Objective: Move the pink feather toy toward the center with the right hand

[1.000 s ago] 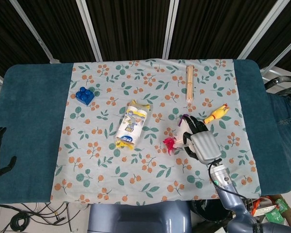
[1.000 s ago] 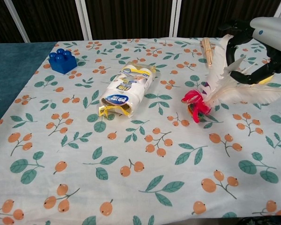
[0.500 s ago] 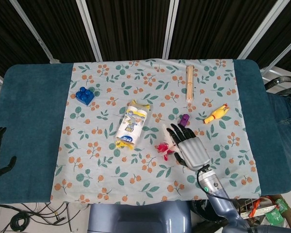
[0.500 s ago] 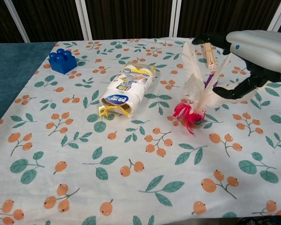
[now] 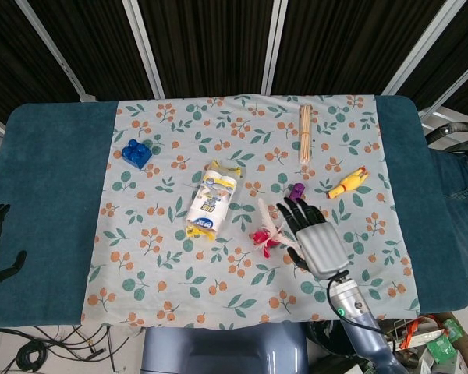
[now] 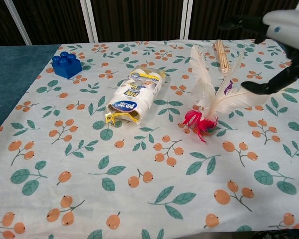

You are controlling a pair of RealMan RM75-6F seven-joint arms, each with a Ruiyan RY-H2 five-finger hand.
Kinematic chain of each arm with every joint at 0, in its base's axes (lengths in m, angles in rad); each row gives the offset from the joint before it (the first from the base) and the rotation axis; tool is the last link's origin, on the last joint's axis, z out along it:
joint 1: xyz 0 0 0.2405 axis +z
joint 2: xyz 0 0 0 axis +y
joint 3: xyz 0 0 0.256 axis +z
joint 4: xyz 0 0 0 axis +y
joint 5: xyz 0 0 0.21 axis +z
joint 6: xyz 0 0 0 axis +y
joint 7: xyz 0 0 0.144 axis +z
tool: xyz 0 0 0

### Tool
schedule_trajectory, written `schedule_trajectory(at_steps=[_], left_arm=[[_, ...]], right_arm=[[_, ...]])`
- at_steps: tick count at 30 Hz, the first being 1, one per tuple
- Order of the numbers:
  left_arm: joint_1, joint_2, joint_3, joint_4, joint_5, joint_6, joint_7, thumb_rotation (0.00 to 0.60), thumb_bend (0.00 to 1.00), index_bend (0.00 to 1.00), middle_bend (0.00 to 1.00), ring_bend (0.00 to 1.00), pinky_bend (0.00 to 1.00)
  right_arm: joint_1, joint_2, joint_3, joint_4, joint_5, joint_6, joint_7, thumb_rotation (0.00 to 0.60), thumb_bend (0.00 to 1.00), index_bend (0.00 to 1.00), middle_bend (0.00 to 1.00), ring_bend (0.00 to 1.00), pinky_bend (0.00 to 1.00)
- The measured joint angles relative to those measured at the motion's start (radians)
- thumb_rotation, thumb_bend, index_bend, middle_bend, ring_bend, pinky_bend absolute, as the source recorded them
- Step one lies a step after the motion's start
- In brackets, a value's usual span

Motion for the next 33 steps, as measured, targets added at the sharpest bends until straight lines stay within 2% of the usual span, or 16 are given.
schedule_trajectory(at_steps=[6, 12, 17, 25, 33], left_arm=[[0.000, -0.002, 0.000, 0.000, 0.000, 0.001, 0.002, 0.600, 0.32, 0.04, 0.06, 0.01, 0.05], [-0.001, -0.005, -0.001, 0.000, -0.003, 0.002, 0.007, 0.600, 0.32, 0.04, 0.06, 0.01, 0.05], [0.000, -0.006, -0.002, -0.001, -0.001, 0.005, 0.011, 0.600, 0.32, 0.04, 0.06, 0.01, 0.05], [0.000, -0.009, -0.002, 0.001, 0.002, 0.009, 0.014, 0.600, 0.32, 0.04, 0.06, 0.01, 0.05], [0.000, -0.010, -0.003, 0.002, 0.002, 0.010, 0.014, 0.600, 0.32, 0.04, 0.06, 0.01, 0.05]], right_arm=[[-0.068, 0.099, 0.008, -0.029, -0.014, 0.078, 0.112, 0.600, 0.26, 0.00, 0.02, 0.02, 0.15], [-0.156, 0.201, -0.020, 0.028, -0.035, 0.119, 0.328, 0.600, 0.26, 0.00, 0.02, 0.01, 0.15], [-0.226, 0.224, -0.066, 0.169, -0.077, 0.152, 0.515, 0.600, 0.26, 0.00, 0.01, 0.01, 0.15], [-0.307, 0.169, -0.121, 0.459, -0.157, 0.234, 0.678, 0.600, 0.25, 0.00, 0.01, 0.01, 0.15], [-0.344, 0.085, -0.152, 0.693, -0.214, 0.276, 0.737, 0.600, 0.23, 0.00, 0.01, 0.01, 0.15]])
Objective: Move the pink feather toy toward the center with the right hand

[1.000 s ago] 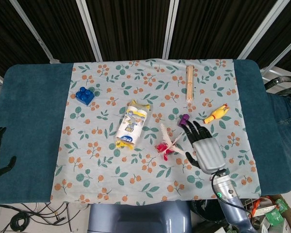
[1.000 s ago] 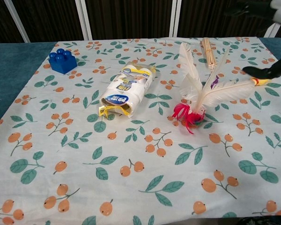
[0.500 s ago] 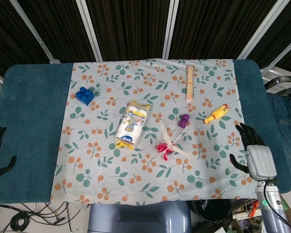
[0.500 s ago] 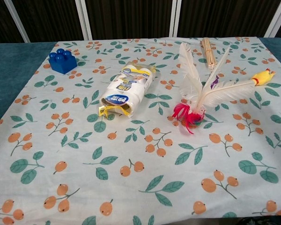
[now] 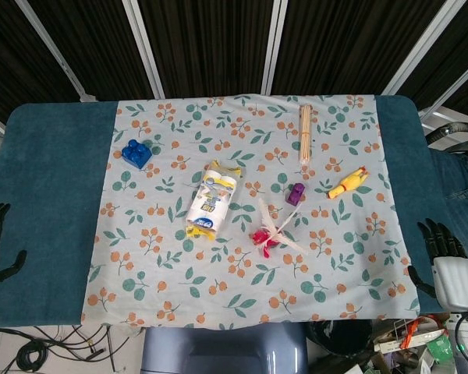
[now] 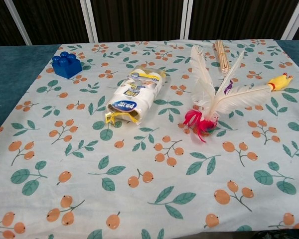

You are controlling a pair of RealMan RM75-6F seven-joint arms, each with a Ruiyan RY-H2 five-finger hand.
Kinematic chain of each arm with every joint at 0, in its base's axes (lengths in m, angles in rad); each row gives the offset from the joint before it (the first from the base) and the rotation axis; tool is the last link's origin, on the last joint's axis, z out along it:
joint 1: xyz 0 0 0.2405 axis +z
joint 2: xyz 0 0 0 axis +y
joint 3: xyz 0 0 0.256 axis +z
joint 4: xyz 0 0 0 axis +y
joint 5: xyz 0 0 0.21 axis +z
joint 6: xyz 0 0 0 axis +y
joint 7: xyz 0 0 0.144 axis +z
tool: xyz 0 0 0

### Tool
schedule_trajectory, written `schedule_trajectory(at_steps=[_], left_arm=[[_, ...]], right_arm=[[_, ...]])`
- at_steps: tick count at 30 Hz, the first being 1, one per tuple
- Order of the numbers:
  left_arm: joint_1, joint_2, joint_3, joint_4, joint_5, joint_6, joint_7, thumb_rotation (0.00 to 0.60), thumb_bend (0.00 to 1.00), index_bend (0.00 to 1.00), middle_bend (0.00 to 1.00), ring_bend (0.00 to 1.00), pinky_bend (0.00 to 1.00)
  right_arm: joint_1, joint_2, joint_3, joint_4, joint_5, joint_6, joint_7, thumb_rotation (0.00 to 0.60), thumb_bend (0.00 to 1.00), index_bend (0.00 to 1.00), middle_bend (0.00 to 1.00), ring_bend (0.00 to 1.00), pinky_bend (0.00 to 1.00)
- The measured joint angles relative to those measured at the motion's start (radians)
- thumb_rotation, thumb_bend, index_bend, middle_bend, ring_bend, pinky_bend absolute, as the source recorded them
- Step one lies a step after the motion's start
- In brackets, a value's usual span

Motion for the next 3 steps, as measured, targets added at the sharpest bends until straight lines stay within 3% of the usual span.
schedule_trajectory(at_steps=[3], left_arm=[[0.000, 0.000, 0.000, 0.000, -0.001, 0.000, 0.000, 0.600, 0.32, 0.04, 0.06, 0.01, 0.05]], right_arm=[[-0.003, -0.013, -0.005, 0.042, -0.015, 0.003, 0.031, 0.600, 0.23, 0.00, 0.01, 0.01, 0.15]])
